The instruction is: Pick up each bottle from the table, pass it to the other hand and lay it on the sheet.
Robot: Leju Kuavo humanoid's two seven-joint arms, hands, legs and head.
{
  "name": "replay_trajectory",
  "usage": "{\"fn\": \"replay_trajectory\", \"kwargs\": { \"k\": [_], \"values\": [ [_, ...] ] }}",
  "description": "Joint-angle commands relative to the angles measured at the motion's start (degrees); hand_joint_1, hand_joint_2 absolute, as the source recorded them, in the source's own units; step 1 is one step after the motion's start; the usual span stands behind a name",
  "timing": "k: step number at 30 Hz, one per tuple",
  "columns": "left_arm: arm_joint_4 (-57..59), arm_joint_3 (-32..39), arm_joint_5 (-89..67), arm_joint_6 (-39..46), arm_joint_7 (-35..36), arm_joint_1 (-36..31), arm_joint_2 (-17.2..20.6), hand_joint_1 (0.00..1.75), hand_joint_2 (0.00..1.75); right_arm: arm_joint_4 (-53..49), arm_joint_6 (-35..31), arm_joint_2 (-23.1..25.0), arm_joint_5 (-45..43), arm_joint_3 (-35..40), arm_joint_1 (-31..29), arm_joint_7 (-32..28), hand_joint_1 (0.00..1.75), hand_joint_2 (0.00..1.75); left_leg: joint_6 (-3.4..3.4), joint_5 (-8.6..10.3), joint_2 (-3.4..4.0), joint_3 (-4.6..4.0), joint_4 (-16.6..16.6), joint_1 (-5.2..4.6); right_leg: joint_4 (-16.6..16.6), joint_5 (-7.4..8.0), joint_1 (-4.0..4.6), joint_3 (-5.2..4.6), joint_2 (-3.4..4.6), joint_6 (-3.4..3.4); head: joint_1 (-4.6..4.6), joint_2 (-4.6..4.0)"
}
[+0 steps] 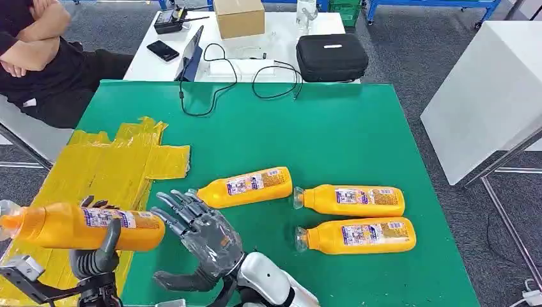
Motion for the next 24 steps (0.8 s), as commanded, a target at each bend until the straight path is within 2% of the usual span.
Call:
{"fn": "replay_trajectory", "kwargs": {
  "k": [1, 14, 15, 18, 21, 23, 24],
  "values": [
    [4.4, 7.7, -2.9, 1.4, -0.4, -4.3, 1.3, 1.75, 1.75, -4.6, 0.8, -0.1, -0.2, -3.1, 6.3, -0.1, 0.0, 0.0, -0.13, -0.06, -0.06, 0.25, -0.1, 0.05, -0.1, -0.1, 0.05, 0.3, -0.16, -0.03, -0.02, 0.0],
    [4.3, 7.5, -3.2, 1.5, -0.4, -4.4, 1.2, 1.75, 1.75, -4.6, 0.9, 0.0, -0.2, -3.0, 6.3, -0.1, 0.0, 0.0, -0.14, -0.07, -0.07, 0.28, -0.1, 0.04, -0.1, -0.12, 0.06, 0.35, -0.15, -0.03, 0.0, 0.0],
    [4.1, 7.4, -5.3, 3.4, -0.9, -4.3, 1.3, 1.75, 1.75, -4.7, 0.9, -0.1, -0.1, -2.9, 6.3, -0.1, 0.0, 0.0, -0.12, -0.04, -0.09, 0.23, -0.1, 0.03, -0.1, -0.09, 0.04, 0.29, -0.15, -0.02, -0.02, 0.0],
    [8.4, 8.1, -21.6, 16.4, -1.6, -8.1, 4.3, 1.75, 1.75, -6.4, 0.7, -0.6, -0.3, -3.5, 6.2, 0.3, 0.0, 0.0, -0.13, -0.03, -0.12, 0.21, -0.1, 0.04, -0.1, -0.09, 0.05, 0.29, -0.18, -0.03, 0.0, 0.0],
    [16.0, 12.3, -27.5, 20.4, -1.2, -13.0, 8.8, 1.75, 1.75, -6.9, 0.9, -1.1, -1.1, -4.7, 5.5, 0.5, 0.0, 0.0, -0.09, 0.06, -0.18, 0.15, -0.1, -0.01, -0.1, -0.03, -0.01, 0.18, -0.21, -0.02, -0.02, 0.0],
    [17.9, 14.5, -38.8, 29.9, -4.2, -14.7, 10.2, 1.75, 1.75, -7.0, 0.9, -1.4, -2.1, -5.3, 4.9, 0.1, 0.0, 0.0, -0.18, 0.04, -0.19, 0.34, -0.2, 0.04, -0.1, -0.07, 0.03, 0.39, -0.25, -0.06, 0.0, 0.0],
    [18.5, 14.6, -49.9, 42.2, -5.1, -15.0, 10.8, 1.75, 1.75, -6.8, 0.4, -1.6, -2.8, -5.3, 4.5, -0.1, 0.0, 0.0, -0.15, 0.05, -0.11, 0.27, -0.2, 0.03, -0.1, -0.03, 0.02, 0.31, -0.14, -0.04, 0.0, 0.0]
  ]
}}
